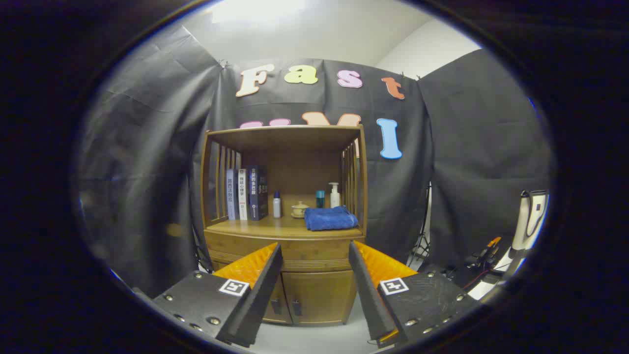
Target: Pull open the drawer, take out the items inside it, and place them on the countertop above the cabinet.
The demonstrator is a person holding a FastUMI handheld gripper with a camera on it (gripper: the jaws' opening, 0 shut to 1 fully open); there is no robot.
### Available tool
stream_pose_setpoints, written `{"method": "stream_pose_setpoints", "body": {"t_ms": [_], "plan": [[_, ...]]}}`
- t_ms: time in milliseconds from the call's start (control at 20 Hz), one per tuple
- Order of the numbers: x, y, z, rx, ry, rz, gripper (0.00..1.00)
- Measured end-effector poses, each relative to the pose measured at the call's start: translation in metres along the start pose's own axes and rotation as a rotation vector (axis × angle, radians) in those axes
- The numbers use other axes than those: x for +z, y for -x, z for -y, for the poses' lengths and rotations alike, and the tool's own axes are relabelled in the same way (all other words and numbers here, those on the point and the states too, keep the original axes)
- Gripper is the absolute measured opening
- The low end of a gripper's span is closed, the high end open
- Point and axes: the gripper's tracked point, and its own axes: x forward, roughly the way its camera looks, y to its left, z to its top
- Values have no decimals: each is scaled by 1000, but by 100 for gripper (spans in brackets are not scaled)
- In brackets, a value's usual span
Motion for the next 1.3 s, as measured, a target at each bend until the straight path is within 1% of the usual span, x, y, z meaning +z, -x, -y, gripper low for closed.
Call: {"method": "stream_pose_setpoints", "body": {"t_ms": [1000,1150,1300], "plan": [[-4,-6,1,-15,2,-16,82],[3,-17,6,-50,7,12,82],[5,-48,5,-98,23,33,82]]}}
